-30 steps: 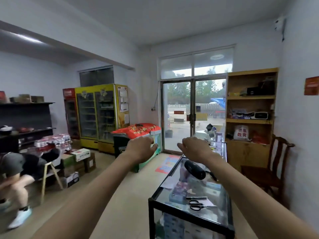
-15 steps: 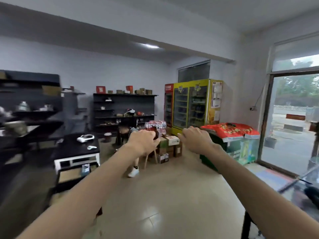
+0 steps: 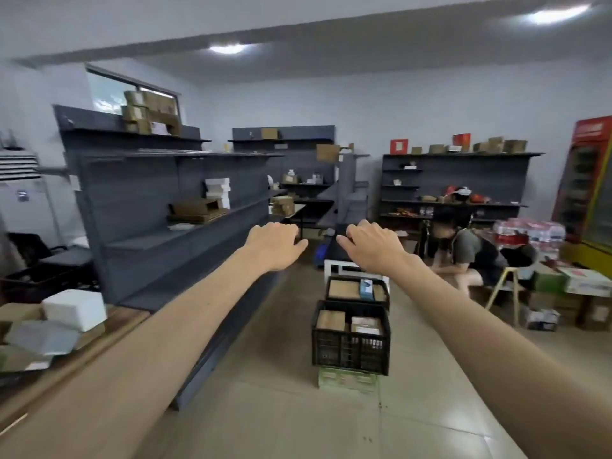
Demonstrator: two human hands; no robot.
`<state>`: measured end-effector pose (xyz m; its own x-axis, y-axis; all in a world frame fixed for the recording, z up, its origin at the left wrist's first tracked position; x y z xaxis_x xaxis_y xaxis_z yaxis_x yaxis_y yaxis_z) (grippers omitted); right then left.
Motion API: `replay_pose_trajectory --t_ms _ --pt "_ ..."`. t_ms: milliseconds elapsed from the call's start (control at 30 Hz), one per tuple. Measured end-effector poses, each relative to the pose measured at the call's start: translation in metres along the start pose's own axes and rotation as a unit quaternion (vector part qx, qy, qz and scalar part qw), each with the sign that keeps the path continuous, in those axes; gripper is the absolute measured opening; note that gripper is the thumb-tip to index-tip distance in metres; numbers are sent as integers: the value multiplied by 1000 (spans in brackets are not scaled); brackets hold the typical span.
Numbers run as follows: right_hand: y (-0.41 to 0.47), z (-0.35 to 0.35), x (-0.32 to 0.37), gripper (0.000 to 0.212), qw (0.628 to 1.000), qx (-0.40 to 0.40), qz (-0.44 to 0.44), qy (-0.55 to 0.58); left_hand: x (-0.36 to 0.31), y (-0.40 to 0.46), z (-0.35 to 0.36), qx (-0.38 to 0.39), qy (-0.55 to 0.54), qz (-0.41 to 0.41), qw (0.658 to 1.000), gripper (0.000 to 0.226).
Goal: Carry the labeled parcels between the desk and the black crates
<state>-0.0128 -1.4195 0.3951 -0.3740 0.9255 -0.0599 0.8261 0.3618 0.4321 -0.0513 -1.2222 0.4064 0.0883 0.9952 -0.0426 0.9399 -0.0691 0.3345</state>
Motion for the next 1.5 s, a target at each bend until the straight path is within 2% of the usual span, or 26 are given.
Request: replay_pose_trajectory --t_ms 267,567,767,1033,1267,1500 --pt "88 53 167 40 984 13 -158 79 155 -52 -11 -45 54 -156 985 47" --pt "164 91 316 45 938 -18 -308 155 273 -78 -11 -48 132 -296 945 46" --pt "221 104 377 46 910 -35 -371 182 334 -74 -15 -23 152 -385 910 43" --pt "295 132 440 46 873 -61 -436 211 391 -56 -8 -43 162 -472 865 44" --pt "326 181 494 44 849 -33 -479 220 440 -45 10 -54 164 -509 843 36" --pt "368 224 550 44 845 -26 -490 215 517 -29 41 -41 152 -519 840 39"
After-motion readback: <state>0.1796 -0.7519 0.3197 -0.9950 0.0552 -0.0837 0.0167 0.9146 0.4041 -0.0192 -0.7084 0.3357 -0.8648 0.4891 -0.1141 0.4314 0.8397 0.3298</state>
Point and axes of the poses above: each hand's wrist, its own y-axis towards the middle knuckle, its own z-axis out of the palm, x = y × z, the point moved 1 cm from there along y, towards the middle knuckle, and after that the axes turned 6 degrees about -y, right-handed, at the moved point
